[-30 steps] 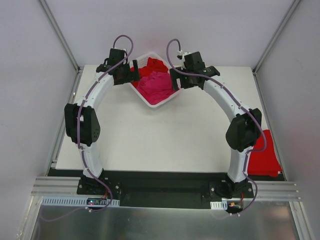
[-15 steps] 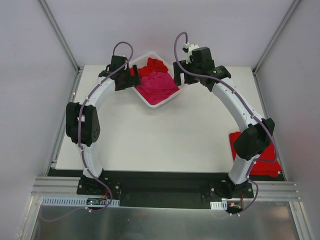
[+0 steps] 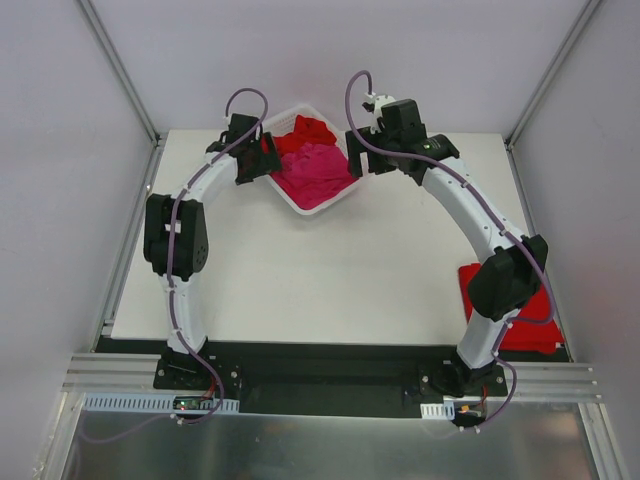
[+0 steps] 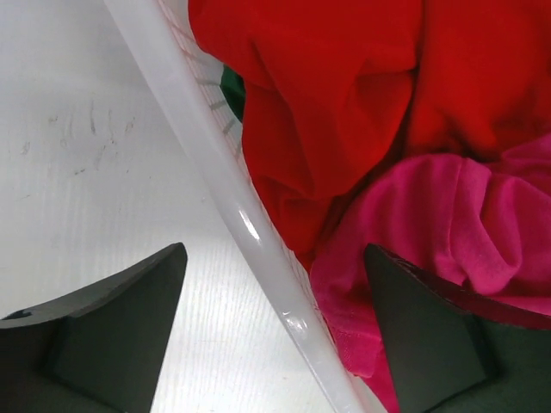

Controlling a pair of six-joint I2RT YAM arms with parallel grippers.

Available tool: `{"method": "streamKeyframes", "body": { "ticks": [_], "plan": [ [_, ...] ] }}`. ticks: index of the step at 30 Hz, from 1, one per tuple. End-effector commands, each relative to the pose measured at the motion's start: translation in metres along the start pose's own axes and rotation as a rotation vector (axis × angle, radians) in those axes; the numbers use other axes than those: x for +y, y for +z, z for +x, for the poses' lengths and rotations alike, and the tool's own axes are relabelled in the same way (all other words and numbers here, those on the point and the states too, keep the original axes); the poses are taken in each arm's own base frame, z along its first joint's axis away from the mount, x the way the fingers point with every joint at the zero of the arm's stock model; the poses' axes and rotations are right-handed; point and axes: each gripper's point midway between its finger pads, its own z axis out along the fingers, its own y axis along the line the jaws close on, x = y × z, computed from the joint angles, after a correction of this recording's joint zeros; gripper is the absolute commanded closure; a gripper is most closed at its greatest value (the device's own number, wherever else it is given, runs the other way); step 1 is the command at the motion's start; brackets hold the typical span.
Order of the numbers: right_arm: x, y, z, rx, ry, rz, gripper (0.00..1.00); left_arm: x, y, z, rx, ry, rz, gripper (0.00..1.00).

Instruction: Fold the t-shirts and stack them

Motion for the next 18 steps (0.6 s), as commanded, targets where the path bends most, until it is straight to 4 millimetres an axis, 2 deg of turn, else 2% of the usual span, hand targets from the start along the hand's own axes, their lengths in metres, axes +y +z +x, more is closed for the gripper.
{"method": "streamKeyframes", "body": {
  "ticks": [1, 2, 4, 5, 14, 18],
  "plan": [
    [0.009, -0.03, -0.022, -0.081, -0.023, -0.031, 0.04, -0.007, -0.006, -0.027, -0.078, -0.064, -0.01, 0.48],
    [0.008, -0.029, -0.021, -0.077, -0.022, -0.029, 0.03, -0.006, -0.006, -0.029, -0.085, -0.068, -0.016, 0.61],
    [0.01, -0.027, -0.019, -0.07, -0.021, -0.038, 0.03, -0.007, -0.006, -0.03, -0.087, -0.069, -0.013, 0.78],
    [0.009, -0.026, -0.02, -0.07, -0.019, -0.037, 0.03, -0.007, -0.006, -0.03, -0.088, -0.068, -0.015, 1.0],
    [0.013, -0.02, -0.014, -0.048, -0.018, -0.055, 0.04, -0.002, -0.003, -0.023, -0.076, -0.053, -0.032, 1.0],
    [0.013, -0.019, -0.012, -0.041, -0.021, -0.056, 0.03, -0.005, -0.006, -0.028, -0.085, -0.024, -0.016, 1.0]
  ]
}}
